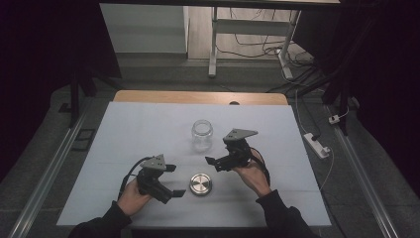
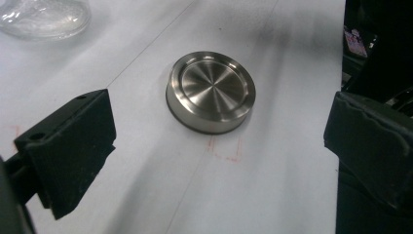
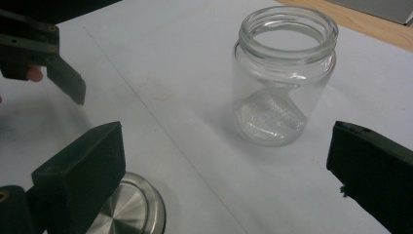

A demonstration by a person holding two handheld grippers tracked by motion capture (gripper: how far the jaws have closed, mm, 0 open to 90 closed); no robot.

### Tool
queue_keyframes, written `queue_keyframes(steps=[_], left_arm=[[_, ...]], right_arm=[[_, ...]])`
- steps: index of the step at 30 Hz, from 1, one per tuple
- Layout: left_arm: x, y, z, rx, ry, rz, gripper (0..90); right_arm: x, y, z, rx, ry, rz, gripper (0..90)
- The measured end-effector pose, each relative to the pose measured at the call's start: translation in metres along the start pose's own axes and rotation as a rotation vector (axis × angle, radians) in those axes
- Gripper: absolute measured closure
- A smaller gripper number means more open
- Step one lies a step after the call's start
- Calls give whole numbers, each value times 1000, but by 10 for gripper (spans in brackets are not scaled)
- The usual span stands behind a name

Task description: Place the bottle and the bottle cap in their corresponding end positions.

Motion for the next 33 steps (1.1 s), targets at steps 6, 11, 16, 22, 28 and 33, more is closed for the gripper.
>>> queue_keyframes(steps=[6, 11, 16, 22, 28, 33], left_arm=[[10, -11, 0, -5, -23, 14, 0], [20, -19, 0, -14, -45, 24, 0], [29, -29, 1, -27, -70, 42, 0], [41, -39, 2, -48, -100, 52, 0], [53, -47, 2, -78, -125, 55, 0], [64, -55, 4, -102, -146, 70, 0]], right_arm=[[6, -5, -6, -4, -5, -2, 3], [9, -10, -11, -10, -15, 4, 3], [14, -17, -16, 6, -28, 26, 3], [23, -27, -18, 18, -20, 34, 3], [36, -34, -18, 25, -4, 29, 3], [46, -42, -20, 36, 6, 31, 2]])
Point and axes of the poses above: each handheld gripper's, and its own axes: y roughly forward along the jaws, x roughly out of its underside, z roughly to its right, the point moved 1 cm from there along y, roughly forward along the jaws, and after that the axes turned 15 degrees about -z, right-handed, at the moved point
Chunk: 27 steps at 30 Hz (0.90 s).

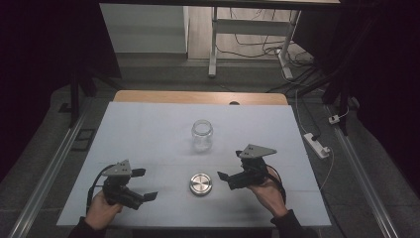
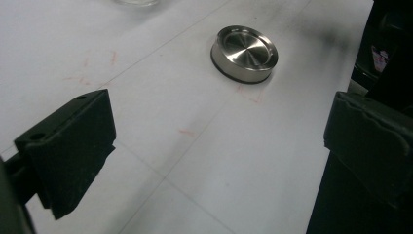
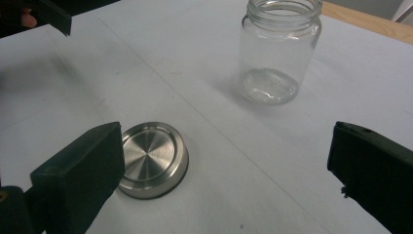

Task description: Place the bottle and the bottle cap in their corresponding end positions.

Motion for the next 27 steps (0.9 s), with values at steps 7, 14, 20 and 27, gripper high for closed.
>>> queue_keyframes(steps=[7, 14, 20, 27], left_arm=[[15, -13, -2, -28, -39, 26, 0], [31, -25, -3, -60, -82, 42, 0], [46, -32, -5, -81, -126, 43, 0], [60, -38, -5, -102, -160, 50, 0]], right_arm=[[17, -14, 0, 28, 32, 8, 0], [34, -29, 1, 62, 51, 5, 0], [52, -41, 2, 81, 81, -4, 0], [75, -57, 4, 119, 131, 1, 0]])
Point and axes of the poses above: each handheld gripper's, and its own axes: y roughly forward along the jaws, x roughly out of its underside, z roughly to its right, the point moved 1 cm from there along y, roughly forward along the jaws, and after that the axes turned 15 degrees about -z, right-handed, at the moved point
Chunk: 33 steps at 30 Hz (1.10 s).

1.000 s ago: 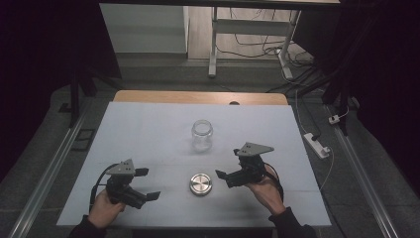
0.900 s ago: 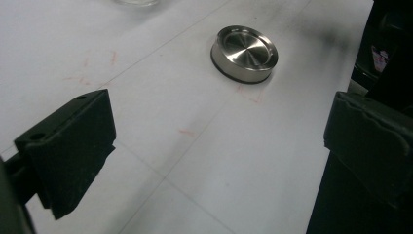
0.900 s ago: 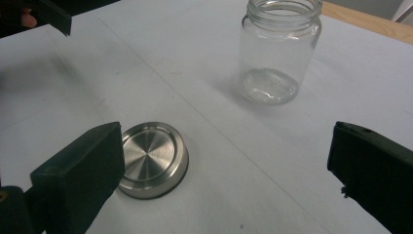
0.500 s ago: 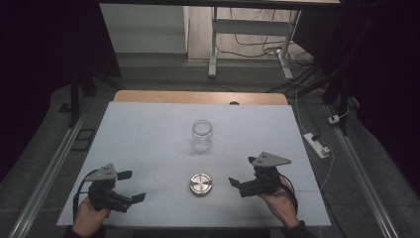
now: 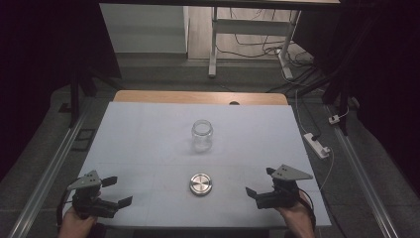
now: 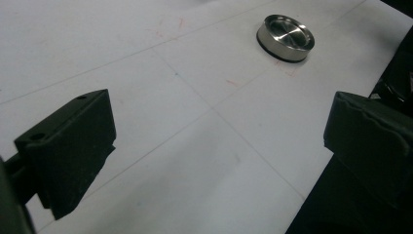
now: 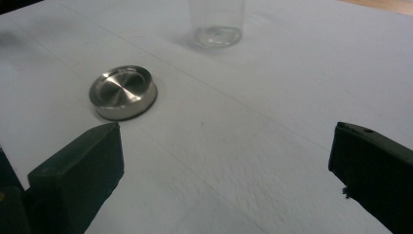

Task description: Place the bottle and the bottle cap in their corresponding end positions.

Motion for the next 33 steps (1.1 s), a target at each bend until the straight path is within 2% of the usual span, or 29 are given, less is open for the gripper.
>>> queue_keyframes(steps=[8, 14, 18, 25, 33], left_arm=[[14, -7, -4, -30, -39, 6, 0], [21, -9, -6, -47, -61, 0, 0], [24, -9, -6, -60, -60, -15, 0], [30, -9, -5, -86, -76, -44, 0], [32, -9, -5, -106, -95, -73, 0]], right_arm=[[28, -14, 10, 59, 66, -7, 0], [46, -22, 17, 76, 116, -14, 0], [55, -26, 19, 83, 140, -25, 0], [65, -28, 17, 91, 143, -58, 0], [67, -28, 17, 101, 157, -82, 0]])
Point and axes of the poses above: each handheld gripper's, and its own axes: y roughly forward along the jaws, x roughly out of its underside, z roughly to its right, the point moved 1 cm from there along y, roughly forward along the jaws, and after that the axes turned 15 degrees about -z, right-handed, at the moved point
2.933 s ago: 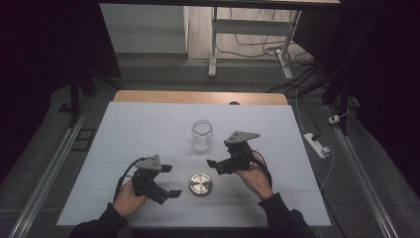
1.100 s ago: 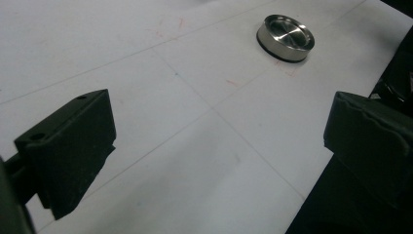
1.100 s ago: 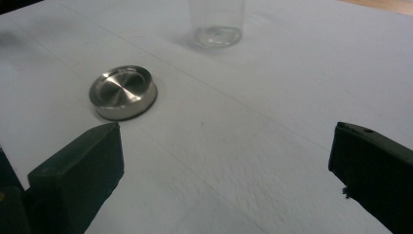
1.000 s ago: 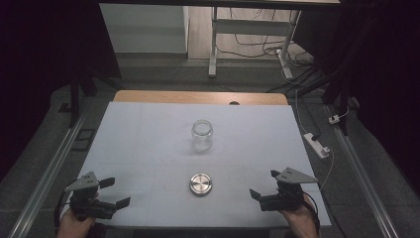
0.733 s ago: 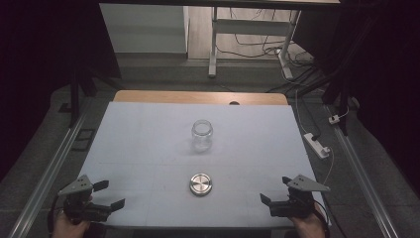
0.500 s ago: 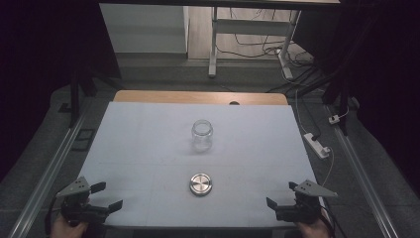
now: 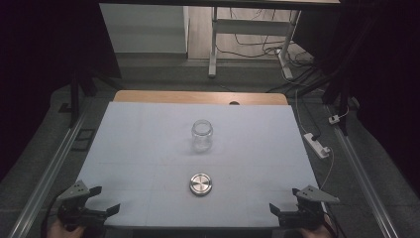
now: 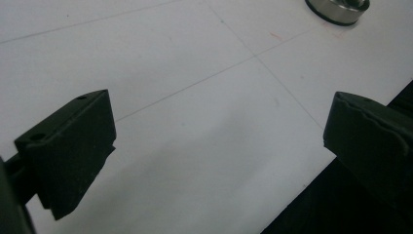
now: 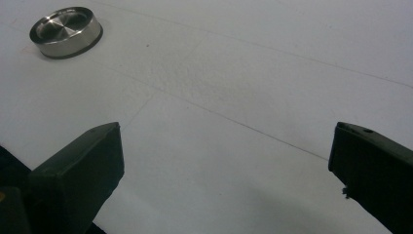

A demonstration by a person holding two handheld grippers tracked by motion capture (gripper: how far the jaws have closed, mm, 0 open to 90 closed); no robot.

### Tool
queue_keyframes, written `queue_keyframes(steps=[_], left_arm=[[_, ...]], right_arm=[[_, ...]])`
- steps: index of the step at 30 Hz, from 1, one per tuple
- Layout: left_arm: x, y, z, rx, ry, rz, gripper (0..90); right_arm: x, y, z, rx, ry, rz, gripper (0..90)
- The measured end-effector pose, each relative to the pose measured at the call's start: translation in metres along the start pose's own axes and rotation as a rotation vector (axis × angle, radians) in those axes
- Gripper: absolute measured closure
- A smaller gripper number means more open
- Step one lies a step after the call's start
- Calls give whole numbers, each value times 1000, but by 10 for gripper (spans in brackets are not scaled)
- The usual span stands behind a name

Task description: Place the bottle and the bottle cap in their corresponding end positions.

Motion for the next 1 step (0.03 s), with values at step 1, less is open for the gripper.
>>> queue_keyframes(steps=[1], left_arm=[[0, 0, 0, 0, 2, -3, 0]], right_arm=[[0, 0, 0, 0, 1, -4, 0]])
Point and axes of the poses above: each handheld gripper's, and its own axes: y roughly forward along the jaws, x roughly out of its underside, z roughly to its right, the point moved 1 cm from there along y, roughly forward along the jaws, and after that the axes turned 15 degrees about -z, right-handed, at the moved point
